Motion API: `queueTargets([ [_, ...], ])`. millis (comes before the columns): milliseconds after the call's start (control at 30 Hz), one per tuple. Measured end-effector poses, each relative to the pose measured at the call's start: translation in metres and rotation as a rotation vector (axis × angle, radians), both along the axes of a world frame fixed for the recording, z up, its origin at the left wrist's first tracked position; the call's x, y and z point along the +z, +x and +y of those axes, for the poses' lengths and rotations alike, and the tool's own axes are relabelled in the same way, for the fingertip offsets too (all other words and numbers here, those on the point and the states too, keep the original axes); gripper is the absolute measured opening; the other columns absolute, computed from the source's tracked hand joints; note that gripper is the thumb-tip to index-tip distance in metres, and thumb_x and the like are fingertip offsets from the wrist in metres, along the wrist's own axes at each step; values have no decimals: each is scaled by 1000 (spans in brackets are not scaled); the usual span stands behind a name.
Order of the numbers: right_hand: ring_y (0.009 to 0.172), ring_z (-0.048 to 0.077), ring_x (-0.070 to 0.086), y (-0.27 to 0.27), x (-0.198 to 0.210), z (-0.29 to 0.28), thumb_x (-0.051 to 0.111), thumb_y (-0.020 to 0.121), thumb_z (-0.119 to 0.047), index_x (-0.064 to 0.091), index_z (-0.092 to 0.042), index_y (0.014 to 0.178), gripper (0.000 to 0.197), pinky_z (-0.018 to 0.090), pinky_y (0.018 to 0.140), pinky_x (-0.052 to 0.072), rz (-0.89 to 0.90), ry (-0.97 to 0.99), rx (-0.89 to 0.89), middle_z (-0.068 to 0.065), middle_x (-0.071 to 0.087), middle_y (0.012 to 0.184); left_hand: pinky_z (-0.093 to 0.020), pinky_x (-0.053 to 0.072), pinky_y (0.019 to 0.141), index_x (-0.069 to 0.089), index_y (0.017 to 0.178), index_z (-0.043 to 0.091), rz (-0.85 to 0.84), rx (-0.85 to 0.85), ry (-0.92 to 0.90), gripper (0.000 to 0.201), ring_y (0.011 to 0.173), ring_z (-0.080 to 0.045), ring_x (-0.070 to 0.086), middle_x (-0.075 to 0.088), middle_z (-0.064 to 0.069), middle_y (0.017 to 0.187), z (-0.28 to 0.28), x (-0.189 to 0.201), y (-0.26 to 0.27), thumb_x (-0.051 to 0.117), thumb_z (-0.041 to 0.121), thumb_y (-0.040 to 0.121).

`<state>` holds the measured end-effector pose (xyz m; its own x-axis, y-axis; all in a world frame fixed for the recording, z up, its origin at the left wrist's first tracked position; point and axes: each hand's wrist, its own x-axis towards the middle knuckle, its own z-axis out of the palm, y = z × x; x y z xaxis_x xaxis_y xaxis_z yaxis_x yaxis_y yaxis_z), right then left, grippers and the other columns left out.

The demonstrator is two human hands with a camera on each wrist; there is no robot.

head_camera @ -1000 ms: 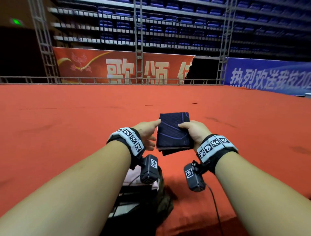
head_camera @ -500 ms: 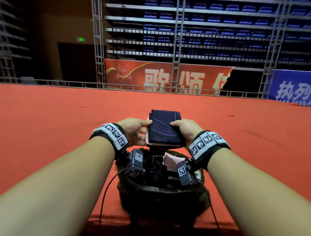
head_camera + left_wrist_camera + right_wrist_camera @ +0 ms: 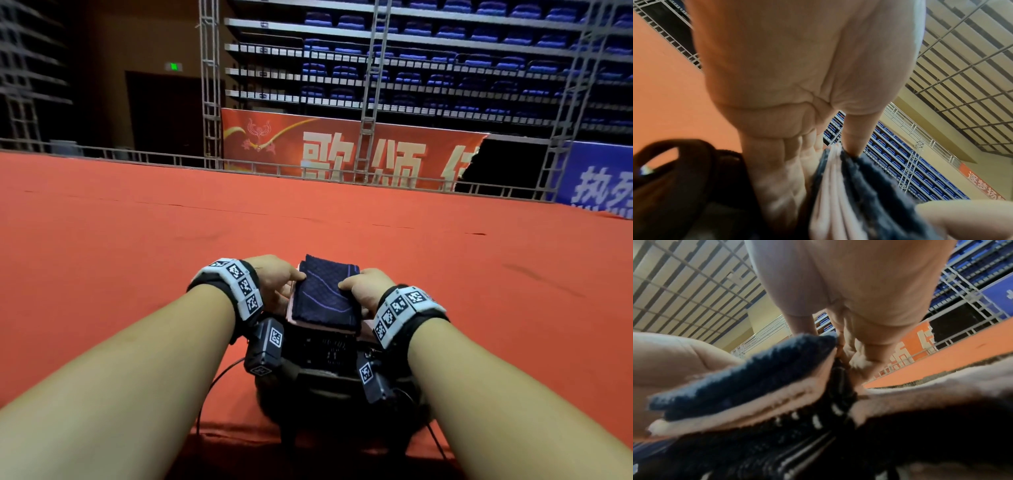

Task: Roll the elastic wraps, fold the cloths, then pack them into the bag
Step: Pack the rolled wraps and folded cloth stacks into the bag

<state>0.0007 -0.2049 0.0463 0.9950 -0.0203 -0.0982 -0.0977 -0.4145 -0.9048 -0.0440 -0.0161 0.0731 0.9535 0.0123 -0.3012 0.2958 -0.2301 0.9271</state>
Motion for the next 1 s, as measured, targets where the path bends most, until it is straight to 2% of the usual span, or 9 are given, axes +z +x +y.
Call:
queueTargets([
  [133,69,31,68,-4,2,6,69,70,-20,68,-3,91,27,37,58,51,3,-81,2,15,72,84,-19,40,38,54,79,8,21,18,24,28,33,-19,49,53,-7,47,4,1,1,49,18,105],
  [233,72,39,73,0,-9,12,70,57,-21,69,5,91,43,58,65,59,16,-97,33,23,74,84,-24,40,50,56,71,9,38,26,72,29,45,-21,46,51,-10,55,10,0,5,55,21,97],
  [333,66,31,69,-4,-12,16,71,63,-26,70,-2,92,37,40,60,55,-38,-204,59,12,72,76,-33,50,60,64,76,3,21,36,101,23,54,-27,57,61,-17,68,16,-1,8,49,11,91],
  [467,84,28,70,-4,-10,14,72,79,-25,69,-9,96,23,32,69,53,-89,-307,60,8,73,90,-40,53,67,73,92,-9,-5,5,174,25,69,-32,64,69,-23,85,24,-4,13,54,6,90],
  [600,76,28,68,3,-12,13,72,78,-23,71,-2,93,26,33,63,53,-116,-362,54,11,71,82,-27,41,52,60,68,8,8,-50,185,25,46,-21,45,52,-10,60,25,-12,18,61,10,93],
  [667,80,30,71,4,-11,11,72,76,-22,70,-1,88,24,37,66,55,-133,-373,53,14,73,85,-25,34,51,51,78,13,0,-48,150,20,42,-18,38,42,-7,58,23,-16,20,50,5,96],
  [767,70,25,62,4,-12,8,72,75,-21,66,-6,80,17,33,62,48,-143,-353,62,9,66,75,-27,36,53,54,91,15,-17,-41,153,24,45,-19,48,48,-10,66,21,-22,22,40,-4,97],
  [833,71,28,67,6,-15,7,71,70,-22,69,-5,86,24,37,64,54,-160,-309,57,9,70,76,-25,34,54,55,94,16,-13,-73,164,26,50,-19,49,50,-12,69,22,-25,23,41,-6,96],
  [1000,78,31,74,12,-26,6,64,64,-19,77,-29,84,26,51,69,62,-182,-236,96,3,76,73,-24,33,49,52,95,16,5,-113,213,27,50,-16,42,48,-9,62,21,-30,22,49,-11,91],
])
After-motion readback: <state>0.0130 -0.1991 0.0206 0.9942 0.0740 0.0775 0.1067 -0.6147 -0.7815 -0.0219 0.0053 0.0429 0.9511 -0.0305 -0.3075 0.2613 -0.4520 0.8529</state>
